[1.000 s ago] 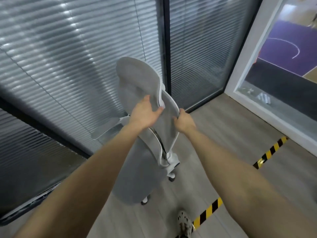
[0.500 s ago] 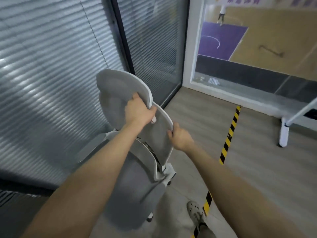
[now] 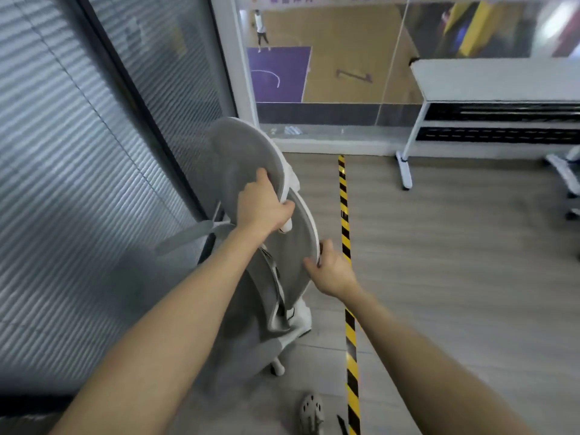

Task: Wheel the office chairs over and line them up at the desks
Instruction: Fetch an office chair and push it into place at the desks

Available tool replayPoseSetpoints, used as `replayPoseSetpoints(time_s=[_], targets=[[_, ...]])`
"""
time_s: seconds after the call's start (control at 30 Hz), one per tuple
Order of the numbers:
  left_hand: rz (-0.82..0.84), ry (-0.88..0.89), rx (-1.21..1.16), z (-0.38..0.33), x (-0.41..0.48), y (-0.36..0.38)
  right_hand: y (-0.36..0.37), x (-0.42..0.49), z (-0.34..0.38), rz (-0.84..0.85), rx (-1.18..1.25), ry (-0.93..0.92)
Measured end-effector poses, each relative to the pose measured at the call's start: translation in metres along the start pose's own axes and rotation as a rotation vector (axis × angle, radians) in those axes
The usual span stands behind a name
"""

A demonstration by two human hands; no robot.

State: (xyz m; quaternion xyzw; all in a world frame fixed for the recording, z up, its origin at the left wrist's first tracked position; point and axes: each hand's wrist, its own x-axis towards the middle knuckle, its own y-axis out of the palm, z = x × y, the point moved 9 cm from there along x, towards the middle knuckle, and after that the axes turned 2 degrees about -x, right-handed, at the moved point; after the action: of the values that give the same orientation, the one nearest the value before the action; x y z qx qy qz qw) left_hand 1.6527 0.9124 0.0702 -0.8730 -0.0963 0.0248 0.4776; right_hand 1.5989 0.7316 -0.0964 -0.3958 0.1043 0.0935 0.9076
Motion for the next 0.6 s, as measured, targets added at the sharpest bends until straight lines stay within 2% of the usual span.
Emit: replayPoseSetpoints(time_s=[0.13, 0.37, 0.5, 0.6], targets=[[0.046, 0.148, -0.001, -0.036, -0.048, 0.02, -0.007, -0.079, -0.03, -0.08, 0.064, 0.102], [0.234, 0.376, -0.092, -0.069, -0.153, 0.05, 0.004, -0.215, -0.087, -0.125, 0.207, 0.128], [0.339, 0.565, -0.166, -0.073, -0.207, 0.052, -0.039, -0.271, -0.104, -0.387, 0.175, 0.152], [0.446, 0.676, -0.147, -0.07, -0.235, 0.051, -0.08, -0.306, -0.095, -0.599, 0.052, 0.049]])
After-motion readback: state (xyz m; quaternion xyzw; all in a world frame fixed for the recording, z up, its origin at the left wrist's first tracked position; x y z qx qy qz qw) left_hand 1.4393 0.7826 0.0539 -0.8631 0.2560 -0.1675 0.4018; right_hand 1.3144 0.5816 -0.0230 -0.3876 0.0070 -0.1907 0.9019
